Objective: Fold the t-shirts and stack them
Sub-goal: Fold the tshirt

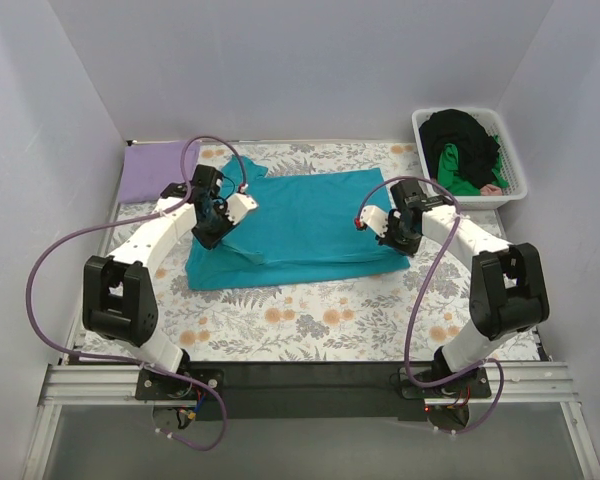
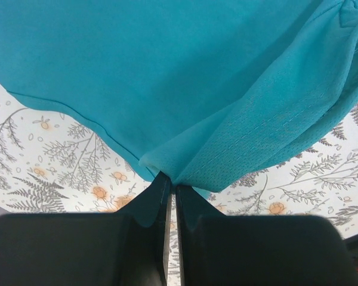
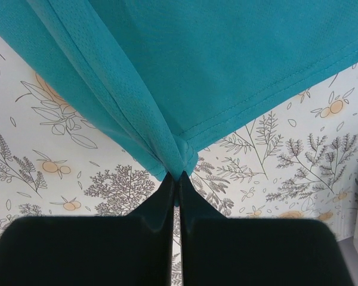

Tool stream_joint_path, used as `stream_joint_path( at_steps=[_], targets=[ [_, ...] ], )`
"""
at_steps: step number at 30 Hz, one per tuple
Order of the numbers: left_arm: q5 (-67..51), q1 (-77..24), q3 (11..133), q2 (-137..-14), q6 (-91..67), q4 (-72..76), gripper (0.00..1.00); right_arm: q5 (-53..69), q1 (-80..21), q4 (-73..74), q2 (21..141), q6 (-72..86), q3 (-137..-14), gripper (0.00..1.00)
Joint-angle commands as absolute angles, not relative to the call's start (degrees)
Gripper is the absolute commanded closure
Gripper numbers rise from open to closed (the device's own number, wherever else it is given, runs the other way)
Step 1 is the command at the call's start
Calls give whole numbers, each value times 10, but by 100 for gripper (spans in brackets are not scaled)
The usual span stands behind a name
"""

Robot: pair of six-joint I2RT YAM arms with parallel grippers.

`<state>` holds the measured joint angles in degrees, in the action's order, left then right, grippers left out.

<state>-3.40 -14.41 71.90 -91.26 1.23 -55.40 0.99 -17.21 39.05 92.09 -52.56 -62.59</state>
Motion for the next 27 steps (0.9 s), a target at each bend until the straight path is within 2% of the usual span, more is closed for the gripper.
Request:
stream_joint_path(
  at_steps=[1,27],
  targets=[
    [-25,-142,744,-918,28,-530,100,26,-164,393,931,-534,-652,99],
    [-30,-119,784,-979,38,-506,100,24,-153,385,976,-530,-689,99]
  ],
)
